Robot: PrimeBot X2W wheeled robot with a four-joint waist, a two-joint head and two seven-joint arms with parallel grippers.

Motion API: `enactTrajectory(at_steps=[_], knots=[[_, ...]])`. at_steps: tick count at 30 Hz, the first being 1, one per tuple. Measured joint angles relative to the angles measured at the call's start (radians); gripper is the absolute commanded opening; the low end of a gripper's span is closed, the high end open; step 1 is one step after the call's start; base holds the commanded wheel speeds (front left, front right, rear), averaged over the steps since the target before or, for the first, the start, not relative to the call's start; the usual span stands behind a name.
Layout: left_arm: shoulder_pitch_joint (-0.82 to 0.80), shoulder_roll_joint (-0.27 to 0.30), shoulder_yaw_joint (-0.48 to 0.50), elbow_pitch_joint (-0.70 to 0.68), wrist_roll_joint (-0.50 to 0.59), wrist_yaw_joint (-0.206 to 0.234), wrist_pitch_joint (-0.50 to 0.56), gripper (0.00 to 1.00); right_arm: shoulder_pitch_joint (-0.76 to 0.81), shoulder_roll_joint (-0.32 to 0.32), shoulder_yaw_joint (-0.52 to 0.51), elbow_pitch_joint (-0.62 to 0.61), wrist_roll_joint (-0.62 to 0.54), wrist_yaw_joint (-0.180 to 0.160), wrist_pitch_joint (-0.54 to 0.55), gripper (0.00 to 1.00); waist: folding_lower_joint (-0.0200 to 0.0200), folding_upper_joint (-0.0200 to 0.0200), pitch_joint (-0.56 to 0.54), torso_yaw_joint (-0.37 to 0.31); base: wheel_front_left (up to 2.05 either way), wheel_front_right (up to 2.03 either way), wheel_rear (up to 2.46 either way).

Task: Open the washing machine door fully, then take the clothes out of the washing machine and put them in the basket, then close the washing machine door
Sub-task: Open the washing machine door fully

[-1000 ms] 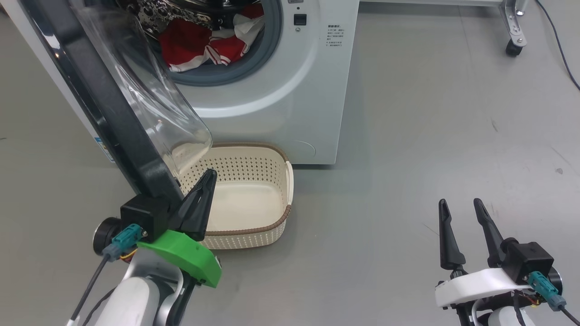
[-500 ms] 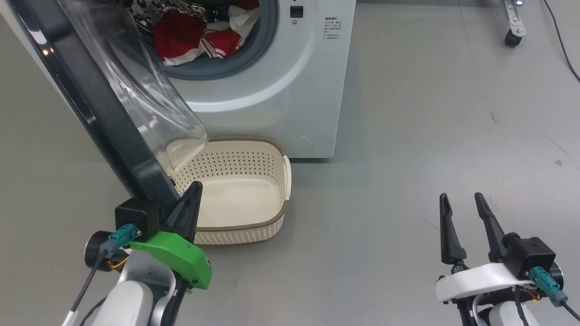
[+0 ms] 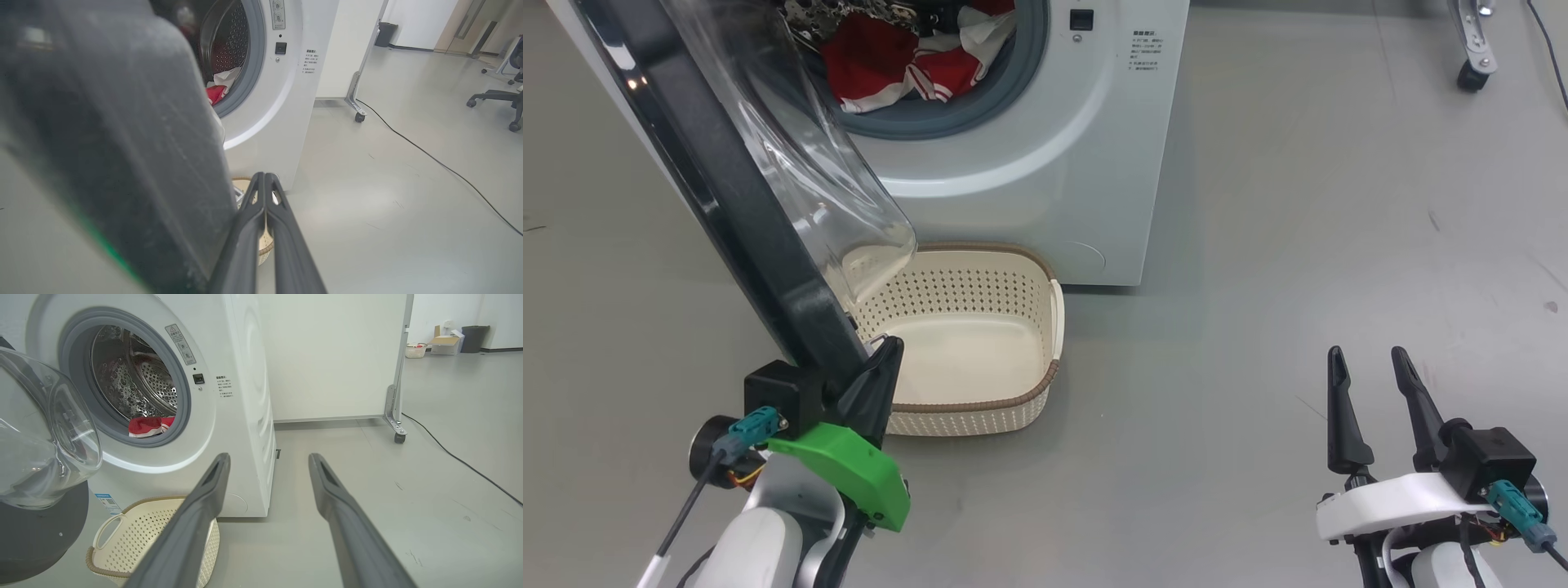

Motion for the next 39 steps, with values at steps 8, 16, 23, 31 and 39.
enactTrajectory(at_steps=[8,16,23,31,39], knots=[[-0.004,-0.009,-0.004,0.020,0.000,0.000,-0.001,0.00,0.000,0.002,-0.005,0.002,0.000,0.002,0.000,1.00,0.0000,0.0000,-0.010,0.040,0.00,0.00,0.00],[-0.004,-0.020,-0.004,0.038,-0.008,0.000,-0.016,0.00,0.003,0.003,-0.007,0.007,0.000,0.010,0.000,1.00,0.0000,0.0000,-0.019,0.094,0.00,0.00,0.00],[-0.004,-0.021,0.007,0.048,-0.015,0.010,-0.022,0.00,0.004,0.004,-0.005,0.009,-0.002,0.011,0.000,1.00,0.0000,0.0000,-0.022,0.149,0.00,0.00,0.00],[-0.004,-0.021,0.026,0.053,-0.024,0.014,-0.039,0.00,0.007,0.004,0.001,0.013,-0.004,0.016,0.000,1.00,0.0000,0.0000,-0.018,0.209,0.00,0.00,0.00],[-0.004,-0.020,0.057,0.058,-0.038,0.028,-0.053,0.00,0.010,0.004,0.016,0.015,-0.009,0.024,0.000,1.00,0.0000,0.0000,-0.005,0.258,0.00,0.00,0.00]])
